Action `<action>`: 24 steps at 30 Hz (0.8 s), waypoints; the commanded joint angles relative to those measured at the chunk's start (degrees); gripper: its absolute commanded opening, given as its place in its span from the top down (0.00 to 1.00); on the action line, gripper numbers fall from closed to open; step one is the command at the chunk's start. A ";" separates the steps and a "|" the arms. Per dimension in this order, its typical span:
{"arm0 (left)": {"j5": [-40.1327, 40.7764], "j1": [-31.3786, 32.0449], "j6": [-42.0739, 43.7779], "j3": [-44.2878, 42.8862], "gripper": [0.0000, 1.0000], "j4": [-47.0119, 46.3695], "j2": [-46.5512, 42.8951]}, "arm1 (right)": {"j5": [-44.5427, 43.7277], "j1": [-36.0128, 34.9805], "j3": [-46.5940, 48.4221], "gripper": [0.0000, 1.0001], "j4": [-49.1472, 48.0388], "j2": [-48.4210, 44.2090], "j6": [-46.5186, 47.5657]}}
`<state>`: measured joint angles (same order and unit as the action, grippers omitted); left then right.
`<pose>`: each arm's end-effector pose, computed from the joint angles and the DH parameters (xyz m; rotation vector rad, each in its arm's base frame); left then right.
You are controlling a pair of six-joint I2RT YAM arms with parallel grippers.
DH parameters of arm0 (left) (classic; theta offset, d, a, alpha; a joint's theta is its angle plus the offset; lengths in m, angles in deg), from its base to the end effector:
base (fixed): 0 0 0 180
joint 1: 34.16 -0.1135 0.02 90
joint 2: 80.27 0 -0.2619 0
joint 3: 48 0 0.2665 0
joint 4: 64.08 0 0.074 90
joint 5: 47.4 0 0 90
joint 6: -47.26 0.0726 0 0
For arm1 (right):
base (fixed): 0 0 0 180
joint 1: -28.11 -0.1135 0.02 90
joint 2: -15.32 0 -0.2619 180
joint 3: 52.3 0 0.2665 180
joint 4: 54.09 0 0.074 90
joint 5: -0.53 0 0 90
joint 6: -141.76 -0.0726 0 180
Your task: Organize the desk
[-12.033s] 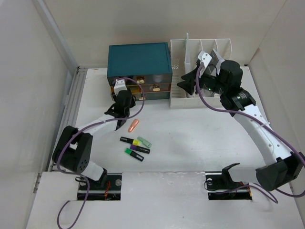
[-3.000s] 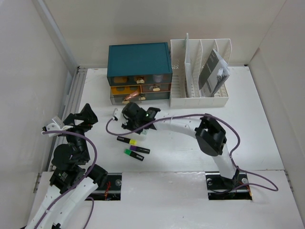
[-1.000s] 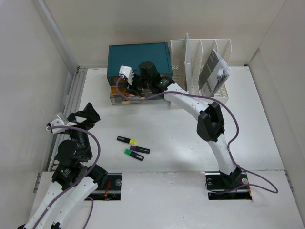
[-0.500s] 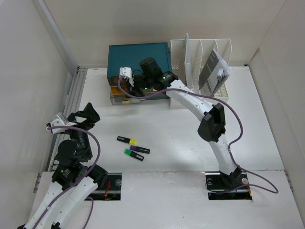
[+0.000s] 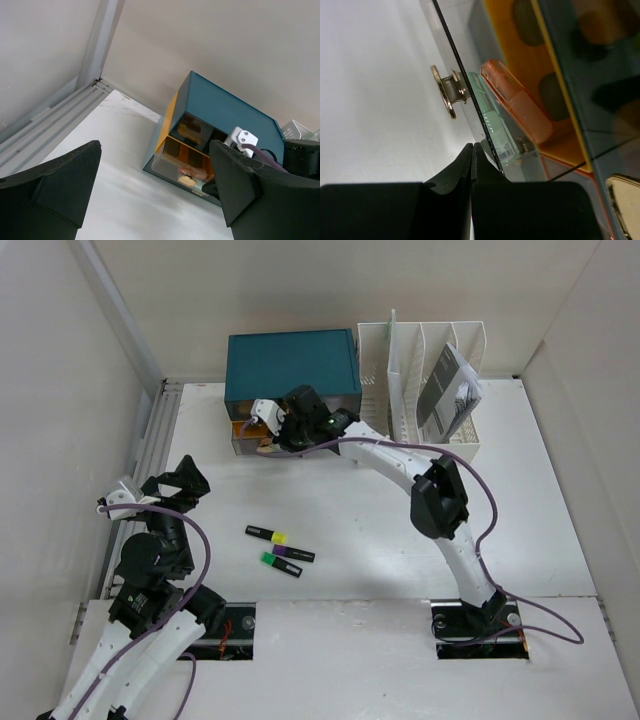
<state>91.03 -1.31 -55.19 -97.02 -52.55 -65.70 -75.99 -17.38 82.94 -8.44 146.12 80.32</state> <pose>0.1125 -0.0080 0.3777 -0.5325 1.1986 -0.1801 0.3844 0.4152 0.2371 -1.4826 1.7610 0.4222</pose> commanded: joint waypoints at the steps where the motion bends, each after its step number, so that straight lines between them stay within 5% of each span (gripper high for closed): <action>1: 0.00 -0.23 0.93 0.33 0.13 -2.57 -0.07 | -10.74 -0.47 -2.87 1.00 -10.57 -1.86 -2.36; 18: 0.00 -0.23 0.93 0.33 0.13 -2.57 -0.07 | -30.16 -1.00 -5.52 1.00 -24.21 0.32 -6.14; 22: 0.00 -0.23 0.93 0.33 0.13 -2.57 0.46 | -27.11 -1.00 -7.71 1.00 -23.16 -1.58 -6.14; 24: 0.00 -0.23 0.93 0.33 0.13 -2.57 0.46 | -18.70 -1.00 -9.37 1.00 -20.79 -3.88 -4.74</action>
<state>91.03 -1.31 -55.19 -97.02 -52.55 -65.70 -99.86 -18.82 75.14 -27.44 145.86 75.40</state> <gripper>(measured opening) 0.869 0.009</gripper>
